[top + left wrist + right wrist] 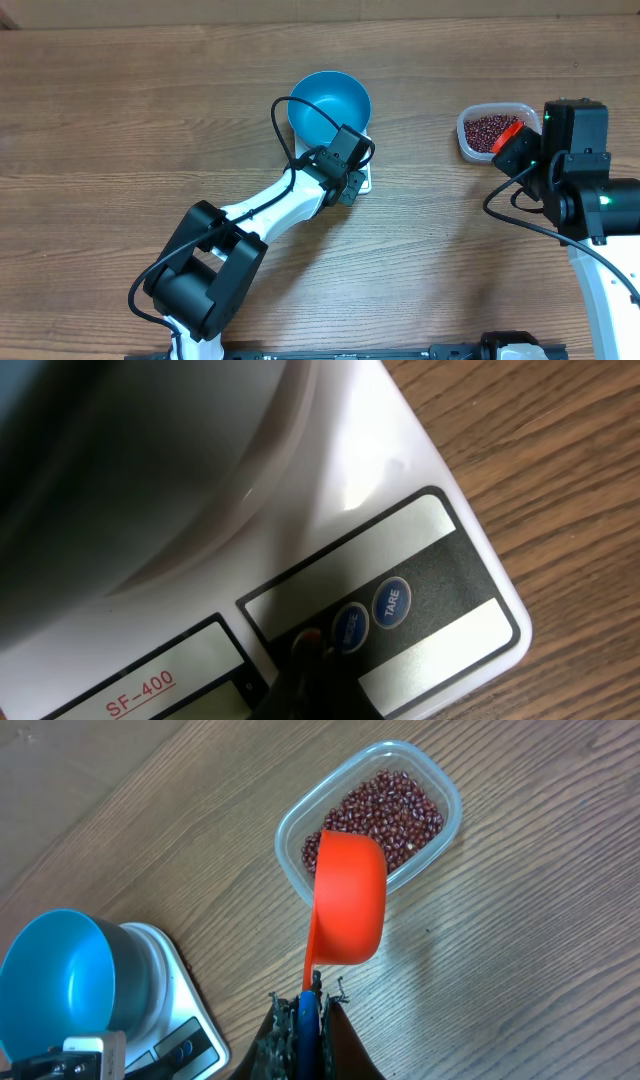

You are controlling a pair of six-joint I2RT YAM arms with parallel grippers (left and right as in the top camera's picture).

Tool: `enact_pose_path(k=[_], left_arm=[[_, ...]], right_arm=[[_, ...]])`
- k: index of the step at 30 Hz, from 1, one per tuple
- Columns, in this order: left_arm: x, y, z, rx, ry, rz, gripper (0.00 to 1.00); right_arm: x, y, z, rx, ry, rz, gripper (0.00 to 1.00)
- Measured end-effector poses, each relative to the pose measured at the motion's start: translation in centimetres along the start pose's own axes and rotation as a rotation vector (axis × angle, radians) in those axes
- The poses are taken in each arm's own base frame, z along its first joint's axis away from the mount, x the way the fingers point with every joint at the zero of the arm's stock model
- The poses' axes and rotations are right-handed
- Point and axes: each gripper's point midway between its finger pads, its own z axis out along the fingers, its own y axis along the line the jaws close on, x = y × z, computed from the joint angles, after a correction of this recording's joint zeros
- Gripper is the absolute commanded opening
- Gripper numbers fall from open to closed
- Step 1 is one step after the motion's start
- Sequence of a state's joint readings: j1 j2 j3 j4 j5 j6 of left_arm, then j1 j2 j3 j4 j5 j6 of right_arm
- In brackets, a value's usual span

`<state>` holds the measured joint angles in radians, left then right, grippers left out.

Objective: Scoop item into bowl and weigh 150g on scale

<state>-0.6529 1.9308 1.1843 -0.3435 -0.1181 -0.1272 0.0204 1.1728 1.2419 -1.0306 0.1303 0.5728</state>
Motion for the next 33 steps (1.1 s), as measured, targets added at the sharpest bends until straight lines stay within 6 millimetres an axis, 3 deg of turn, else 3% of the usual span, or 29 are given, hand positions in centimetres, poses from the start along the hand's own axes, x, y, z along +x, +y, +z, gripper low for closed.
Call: enact_pose_path(k=[33], left_arm=[[-0.56, 0.49, 0.06, -0.031, -0.024, 0.021, 0.04]], right_arm=[[-0.08, 0.12, 0.00, -0.006, -0.003, 0.001, 0.04]])
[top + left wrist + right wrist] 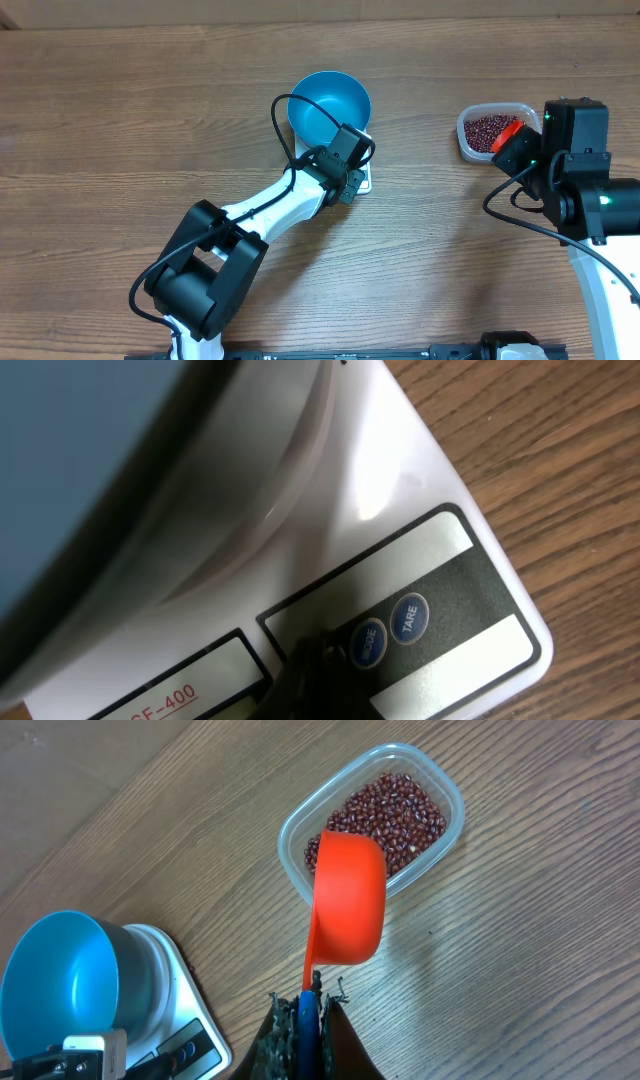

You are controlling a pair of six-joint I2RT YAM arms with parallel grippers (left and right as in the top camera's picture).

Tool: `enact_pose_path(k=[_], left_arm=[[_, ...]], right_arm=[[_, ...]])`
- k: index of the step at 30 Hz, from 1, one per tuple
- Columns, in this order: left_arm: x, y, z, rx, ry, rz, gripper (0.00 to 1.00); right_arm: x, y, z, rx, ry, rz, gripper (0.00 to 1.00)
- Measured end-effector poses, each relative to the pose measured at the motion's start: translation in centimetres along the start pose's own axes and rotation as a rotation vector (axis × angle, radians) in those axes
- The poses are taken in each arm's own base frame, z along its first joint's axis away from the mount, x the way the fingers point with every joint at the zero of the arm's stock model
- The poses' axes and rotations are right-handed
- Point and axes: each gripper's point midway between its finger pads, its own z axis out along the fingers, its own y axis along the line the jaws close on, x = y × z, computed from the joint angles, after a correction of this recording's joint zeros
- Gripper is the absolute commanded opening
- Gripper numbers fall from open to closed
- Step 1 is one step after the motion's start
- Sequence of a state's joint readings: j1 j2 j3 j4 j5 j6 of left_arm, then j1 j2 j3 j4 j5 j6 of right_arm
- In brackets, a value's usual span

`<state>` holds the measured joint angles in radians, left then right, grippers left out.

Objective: Scoop item into bowl and weigh 150g on scale

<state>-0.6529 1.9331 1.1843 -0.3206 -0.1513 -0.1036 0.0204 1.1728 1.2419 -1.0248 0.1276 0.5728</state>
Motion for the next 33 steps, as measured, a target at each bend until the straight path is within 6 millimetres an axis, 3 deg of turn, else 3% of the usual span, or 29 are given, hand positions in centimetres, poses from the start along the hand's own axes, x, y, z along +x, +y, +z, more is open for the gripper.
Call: enact_pose_path(k=[33], left_arm=[[0.11, -0.15, 0.29, 0.006, 0.003, 0.011, 0.04]], right_arm=[[0.10, 0.12, 0.00, -0.007, 0.006, 0.003, 0.04]])
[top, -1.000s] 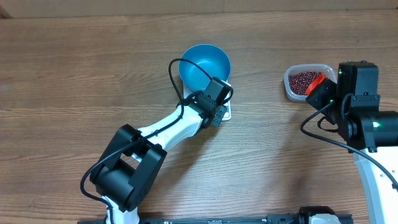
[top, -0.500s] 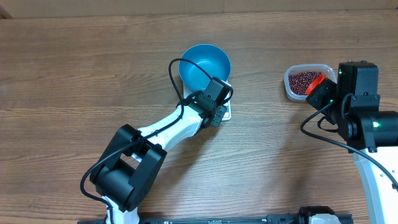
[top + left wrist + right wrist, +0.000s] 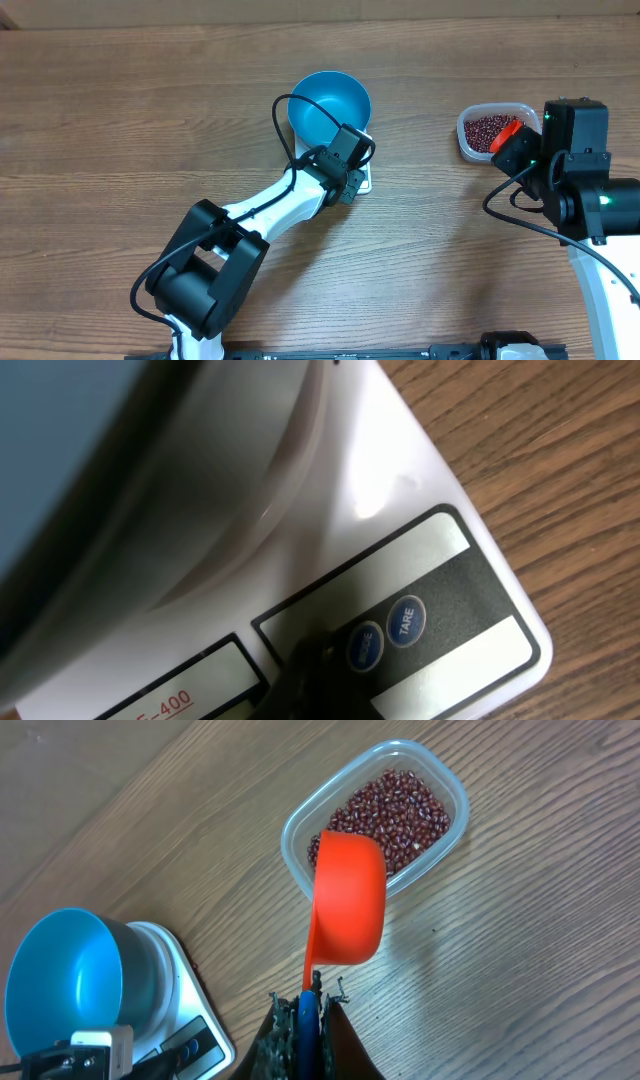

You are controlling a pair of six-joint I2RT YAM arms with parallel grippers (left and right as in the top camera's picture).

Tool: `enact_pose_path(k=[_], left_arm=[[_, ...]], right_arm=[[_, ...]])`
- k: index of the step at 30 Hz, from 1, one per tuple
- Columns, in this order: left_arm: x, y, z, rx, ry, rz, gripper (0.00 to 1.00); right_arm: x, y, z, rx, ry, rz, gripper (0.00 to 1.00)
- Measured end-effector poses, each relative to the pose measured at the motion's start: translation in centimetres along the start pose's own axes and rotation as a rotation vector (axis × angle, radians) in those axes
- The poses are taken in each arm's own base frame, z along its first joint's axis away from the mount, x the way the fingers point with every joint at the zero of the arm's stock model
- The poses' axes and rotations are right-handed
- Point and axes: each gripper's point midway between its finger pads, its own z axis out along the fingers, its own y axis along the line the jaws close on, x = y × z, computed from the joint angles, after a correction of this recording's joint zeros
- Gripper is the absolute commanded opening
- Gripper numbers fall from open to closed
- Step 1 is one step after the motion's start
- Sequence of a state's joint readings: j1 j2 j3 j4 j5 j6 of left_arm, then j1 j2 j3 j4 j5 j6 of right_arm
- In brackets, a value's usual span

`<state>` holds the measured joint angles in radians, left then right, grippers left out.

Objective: Scoop item into bowl and weigh 150g on scale

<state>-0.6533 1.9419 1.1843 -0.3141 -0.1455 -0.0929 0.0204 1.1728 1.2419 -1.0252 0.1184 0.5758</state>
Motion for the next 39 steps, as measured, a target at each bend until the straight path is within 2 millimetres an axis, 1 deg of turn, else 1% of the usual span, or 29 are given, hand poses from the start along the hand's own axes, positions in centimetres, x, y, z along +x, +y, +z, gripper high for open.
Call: enact_pose_path(k=[17, 22, 24, 26, 27, 30, 31, 32, 33, 34, 36, 39], left_arm=[[-0.1, -0.1, 0.1, 0.003, 0.000, 0.001, 0.04], [0.4, -0.2, -0.5, 0.003, 0.028, 0.009, 0.04], [0.6, -0.4, -1.2, 0.006, 0.034, 0.017, 0.04], [0.4, -0.8, -2.6, 0.014, 0.019, 0.026, 0.04], [0.0, -1.1, -3.7, 0.019, 0.003, 0.032, 0.04], [-2.2, -1.8, -8.1, 0.044, -0.093, 0.040, 0.04], [-2.6, -1.9, -9.6, 0.050, -0.120, 0.041, 0.08], [-3.1, -1.8, -11.3, 0.055, -0.148, 0.044, 0.22], [-3.3, -1.7, -12.6, 0.060, -0.168, 0.050, 0.42], [-3.4, -1.5, -13.9, 0.060, -0.184, 0.052, 1.00], [-3.2, -0.9, -16.0, 0.056, -0.202, 0.047, 1.00], [-2.4, 0.2, -18.2, 0.035, -0.201, 0.040, 1.00]], right_arm=[[0.0, 0.1, 0.0, -0.006, 0.003, 0.000, 0.04], [0.0, 0.1, 0.0, -0.006, 0.003, 0.000, 0.04], [0.0, 0.1, 0.0, -0.006, 0.003, 0.000, 0.04], [0.0, 0.1, 0.0, -0.006, 0.003, 0.000, 0.04], [0.0, 0.1, 0.0, -0.007, 0.003, 0.001, 0.03], [0.0, 0.1, 0.0, -0.006, 0.003, 0.001, 0.04], [0.0, 0.1, 0.0, -0.006, 0.002, 0.001, 0.04], [0.0, 0.1, 0.0, -0.006, 0.002, 0.001, 0.04], [0.0, 0.1, 0.0, -0.006, 0.003, 0.001, 0.04], [0.0, 0.1, 0.0, -0.006, 0.002, 0.001, 0.04], [0.0, 0.1, 0.0, -0.006, 0.003, 0.001, 0.04], [0.0, 0.1, 0.0, -0.006, 0.002, 0.001, 0.04]])
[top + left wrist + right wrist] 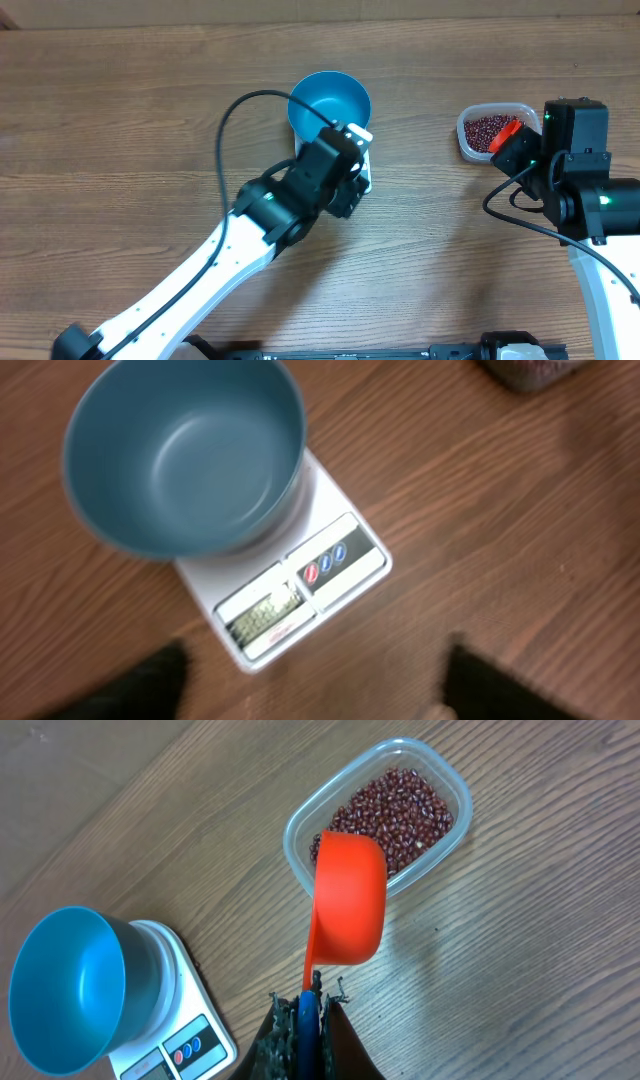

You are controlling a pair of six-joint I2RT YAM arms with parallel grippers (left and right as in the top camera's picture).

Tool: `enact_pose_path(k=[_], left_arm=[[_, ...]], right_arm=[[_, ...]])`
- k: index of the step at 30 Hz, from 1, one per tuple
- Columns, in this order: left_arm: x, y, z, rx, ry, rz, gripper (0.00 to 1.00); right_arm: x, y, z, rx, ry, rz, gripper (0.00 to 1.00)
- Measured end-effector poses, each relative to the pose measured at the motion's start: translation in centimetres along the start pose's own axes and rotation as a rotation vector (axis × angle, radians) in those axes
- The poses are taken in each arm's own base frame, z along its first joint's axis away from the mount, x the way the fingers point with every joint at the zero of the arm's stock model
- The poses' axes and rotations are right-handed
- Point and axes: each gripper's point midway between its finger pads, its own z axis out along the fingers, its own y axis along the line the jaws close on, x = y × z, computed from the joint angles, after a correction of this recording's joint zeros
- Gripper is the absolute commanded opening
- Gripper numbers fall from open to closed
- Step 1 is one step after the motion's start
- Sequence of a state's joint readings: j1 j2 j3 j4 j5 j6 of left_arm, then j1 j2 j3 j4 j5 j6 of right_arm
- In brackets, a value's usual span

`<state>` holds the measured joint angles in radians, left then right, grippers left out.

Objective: Scoop item into bowl and weigh 150g on scale
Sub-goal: 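Lift the left gripper back from the scale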

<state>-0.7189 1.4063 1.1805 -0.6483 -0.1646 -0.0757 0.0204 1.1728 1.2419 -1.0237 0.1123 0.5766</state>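
An empty blue bowl stands on the white scale. The scale's display and coloured buttons face my left gripper. That gripper hangs above the scale's front edge, open, its two dark fingers wide apart and blurred. My right gripper is shut on the blue handle of the orange scoop. The scoop is held over the near rim of a clear tub of red beans. Its inside cannot be seen.
The wooden table carries only the scale and the tub. My left arm runs from the bottom left toward the scale. My right arm stands at the right edge.
My left gripper was down with a dark fingertip on the scale's button panel. Now it is well above the scale with its fingers apart. The scoop and right gripper have barely shifted.
At all three earlier moments my left fingertip sat against the scale's buttons beside the MODE button, and my right gripper held the scoop over the bean tub. Now the left gripper is raised off the scale and open, while the scoop stays over the tub.
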Motion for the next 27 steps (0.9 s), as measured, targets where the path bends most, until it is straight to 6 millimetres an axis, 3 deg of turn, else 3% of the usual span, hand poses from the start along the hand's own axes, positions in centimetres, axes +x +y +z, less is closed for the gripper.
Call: enact_pose_path(k=[11, 21, 27], left_arm=[[1.1, 4.9, -5.0, -0.113, -0.014, -0.066, 1.00], [1.3, 8.2, -5.1, -0.115, -0.014, -0.172, 1.00], [0.1, 8.5, -5.5, -0.031, -0.074, -0.187, 0.99]], right_arm=[[0.0, 0.0, 0.0, 0.001, 0.002, -0.001, 0.04], [0.1, 0.0, 0.0, 0.002, 0.003, -0.001, 0.04], [0.1, 0.0, 0.0, 0.002, 0.003, -0.001, 0.04]])
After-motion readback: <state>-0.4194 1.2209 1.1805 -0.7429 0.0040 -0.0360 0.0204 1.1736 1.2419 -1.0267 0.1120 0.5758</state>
